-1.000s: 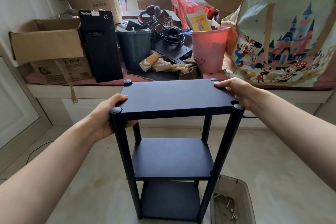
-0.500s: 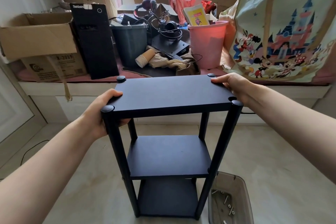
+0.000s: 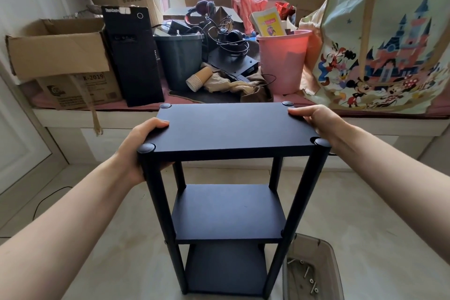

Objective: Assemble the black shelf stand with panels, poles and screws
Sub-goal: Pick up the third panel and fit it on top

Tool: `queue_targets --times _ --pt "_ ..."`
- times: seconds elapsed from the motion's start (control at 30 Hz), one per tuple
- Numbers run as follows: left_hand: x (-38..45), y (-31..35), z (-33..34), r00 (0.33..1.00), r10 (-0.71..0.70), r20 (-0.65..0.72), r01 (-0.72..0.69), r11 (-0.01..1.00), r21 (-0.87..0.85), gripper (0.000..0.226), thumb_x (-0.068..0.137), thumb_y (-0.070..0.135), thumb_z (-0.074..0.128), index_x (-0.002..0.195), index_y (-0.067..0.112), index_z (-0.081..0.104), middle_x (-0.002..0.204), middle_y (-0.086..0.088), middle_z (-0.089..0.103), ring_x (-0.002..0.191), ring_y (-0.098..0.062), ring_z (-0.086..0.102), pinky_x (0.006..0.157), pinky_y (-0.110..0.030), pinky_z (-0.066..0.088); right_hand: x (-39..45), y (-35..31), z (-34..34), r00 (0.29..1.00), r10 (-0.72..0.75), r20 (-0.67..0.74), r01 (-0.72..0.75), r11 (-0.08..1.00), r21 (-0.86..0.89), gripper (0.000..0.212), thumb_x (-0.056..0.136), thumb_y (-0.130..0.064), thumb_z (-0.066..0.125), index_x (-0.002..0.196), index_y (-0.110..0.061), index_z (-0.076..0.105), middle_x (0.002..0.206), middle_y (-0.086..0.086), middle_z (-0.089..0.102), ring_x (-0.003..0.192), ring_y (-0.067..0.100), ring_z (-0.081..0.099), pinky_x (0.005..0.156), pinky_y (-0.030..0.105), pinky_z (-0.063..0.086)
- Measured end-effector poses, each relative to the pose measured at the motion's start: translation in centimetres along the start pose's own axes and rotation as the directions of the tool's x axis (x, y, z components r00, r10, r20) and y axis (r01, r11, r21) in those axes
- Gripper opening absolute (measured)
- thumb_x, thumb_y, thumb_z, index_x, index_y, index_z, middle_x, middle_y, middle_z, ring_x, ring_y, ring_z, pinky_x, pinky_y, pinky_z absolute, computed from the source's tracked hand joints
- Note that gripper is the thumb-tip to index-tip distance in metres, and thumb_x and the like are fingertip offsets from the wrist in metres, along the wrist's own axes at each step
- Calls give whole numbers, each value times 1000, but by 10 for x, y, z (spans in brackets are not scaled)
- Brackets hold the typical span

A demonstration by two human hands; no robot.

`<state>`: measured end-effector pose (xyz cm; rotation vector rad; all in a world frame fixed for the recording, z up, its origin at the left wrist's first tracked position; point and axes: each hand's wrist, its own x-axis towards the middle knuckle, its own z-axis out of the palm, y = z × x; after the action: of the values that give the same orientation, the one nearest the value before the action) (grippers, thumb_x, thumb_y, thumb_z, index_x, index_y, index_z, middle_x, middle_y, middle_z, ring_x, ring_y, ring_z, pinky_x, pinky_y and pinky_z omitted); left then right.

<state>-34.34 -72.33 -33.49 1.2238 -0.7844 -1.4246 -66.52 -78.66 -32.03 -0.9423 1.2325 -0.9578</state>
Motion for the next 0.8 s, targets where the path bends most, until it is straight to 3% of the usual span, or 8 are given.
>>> queue_targets --times 0.13,0.27,0.4,0.6,0.8 --pt "2 -1 -1 1000 2 14 -2 1000 -25 19 94 29 58 95 10 62 63 -1 69 53 -11 67 53 -20 55 3 2 0 1000 -5 1 5 1000 18 18 97 -19 52 93 -8 65 68 4 72 54 18 70 46 22 54" --pt "2 1 -4 1000 -26 -4 26 1000 2 24 92 33 62 100 10 62 64 -2 69 56 -13 67 60 -25 55 4 1 0 1000 -1 -24 0 1000 -22 18 97 -20 52 94 -9 65 70 3 73 55 18 71 47 22 55" --pt "2 1 -3 1000 -26 9 26 1000 -8 21 92 31 61 97 10 63 65 -1 69 54 -12 67 53 -21 55 5 -3 2 998 -32 -47 28 997 -71 14 96 -20 52 94 -15 65 66 0 71 53 16 68 47 19 54" --pt "2 15 1 1000 25 4 -25 1000 -1 20 91 32 63 100 14 63 67 2 71 60 -11 69 62 -24 58 8 -11 -2 993 -77 -94 64 988 -138 18 86 -30 62 93 -14 65 73 0 69 70 21 64 70 30 43" --pt "1 19 -2 1000 7 21 -8 999 43 20 92 32 63 101 14 62 67 0 71 57 -11 68 57 -23 58 8 -1 -1 998 -26 -64 20 995 -95 19 96 -22 52 90 -9 63 60 1 69 47 16 66 45 18 52"
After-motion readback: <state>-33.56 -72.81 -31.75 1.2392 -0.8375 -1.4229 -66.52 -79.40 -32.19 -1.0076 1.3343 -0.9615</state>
